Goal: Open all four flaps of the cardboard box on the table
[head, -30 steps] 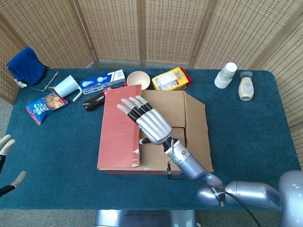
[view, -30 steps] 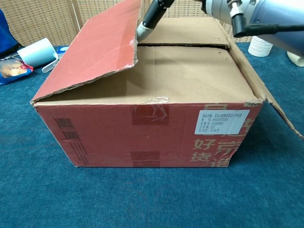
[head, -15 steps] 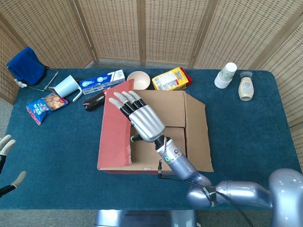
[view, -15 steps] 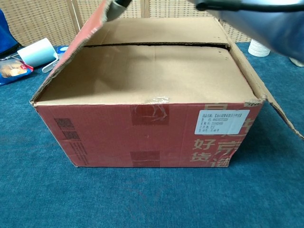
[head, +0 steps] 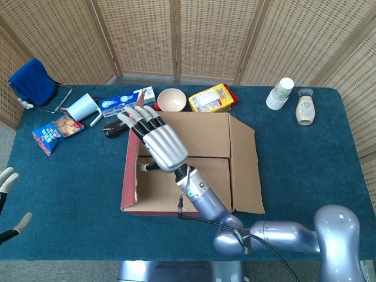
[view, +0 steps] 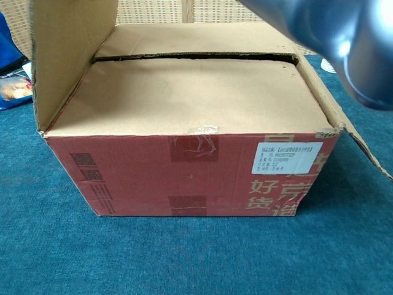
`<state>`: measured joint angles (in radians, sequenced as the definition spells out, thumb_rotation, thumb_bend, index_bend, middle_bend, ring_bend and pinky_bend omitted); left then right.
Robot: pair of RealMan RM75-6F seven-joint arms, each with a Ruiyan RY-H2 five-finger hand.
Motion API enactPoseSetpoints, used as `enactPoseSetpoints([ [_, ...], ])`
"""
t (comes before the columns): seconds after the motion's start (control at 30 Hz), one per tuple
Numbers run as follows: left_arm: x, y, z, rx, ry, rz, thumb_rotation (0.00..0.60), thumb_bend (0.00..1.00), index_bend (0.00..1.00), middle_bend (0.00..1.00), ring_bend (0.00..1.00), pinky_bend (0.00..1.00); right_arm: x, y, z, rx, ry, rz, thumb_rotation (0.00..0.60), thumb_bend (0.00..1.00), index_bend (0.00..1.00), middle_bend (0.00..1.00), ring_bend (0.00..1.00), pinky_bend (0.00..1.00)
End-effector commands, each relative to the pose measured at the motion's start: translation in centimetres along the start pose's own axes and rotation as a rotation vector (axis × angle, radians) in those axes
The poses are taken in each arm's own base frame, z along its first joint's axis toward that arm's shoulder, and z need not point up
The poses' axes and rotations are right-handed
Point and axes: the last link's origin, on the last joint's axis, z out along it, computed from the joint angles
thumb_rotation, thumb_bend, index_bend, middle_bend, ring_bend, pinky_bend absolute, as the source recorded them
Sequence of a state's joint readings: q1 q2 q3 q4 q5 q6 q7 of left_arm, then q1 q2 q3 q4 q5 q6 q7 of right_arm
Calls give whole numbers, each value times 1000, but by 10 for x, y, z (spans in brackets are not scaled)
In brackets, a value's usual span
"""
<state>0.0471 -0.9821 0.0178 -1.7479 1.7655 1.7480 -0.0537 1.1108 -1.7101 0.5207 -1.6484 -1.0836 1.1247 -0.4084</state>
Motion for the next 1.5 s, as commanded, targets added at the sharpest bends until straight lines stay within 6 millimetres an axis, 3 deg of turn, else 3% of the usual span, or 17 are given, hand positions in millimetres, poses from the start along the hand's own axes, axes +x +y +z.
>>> enactPoseSetpoints([
  [0.03, 0, 0, 1, -1, -2, 0, 600, 135, 0, 0, 0, 0, 1, -4, 6, -3, 4, 1, 600, 0, 10, 0, 0, 71],
  [0.8, -4, 0, 2, 10, -8, 9, 600, 134, 0, 0, 0, 0, -6, -47, 49, 88, -15, -94, 600, 0, 9, 0, 0, 71],
  [1.17, -5, -2, 3, 22, -11, 14, 600, 134, 0, 0, 0, 0, -27, -80, 58, 105, -32, -41, 600, 0, 10, 0, 0, 71],
  [1.3, -4, -2, 3, 23, -9, 11, 600, 134, 0, 0, 0, 0, -27, -79, 60, 117, -28, -75, 600, 0, 9, 0, 0, 71],
  [1.5, -6, -2, 5, 19, -20, 11, 600, 134, 0, 0, 0, 0, -22, -53, 55, 84, -32, -118, 600, 0, 9, 0, 0, 71],
])
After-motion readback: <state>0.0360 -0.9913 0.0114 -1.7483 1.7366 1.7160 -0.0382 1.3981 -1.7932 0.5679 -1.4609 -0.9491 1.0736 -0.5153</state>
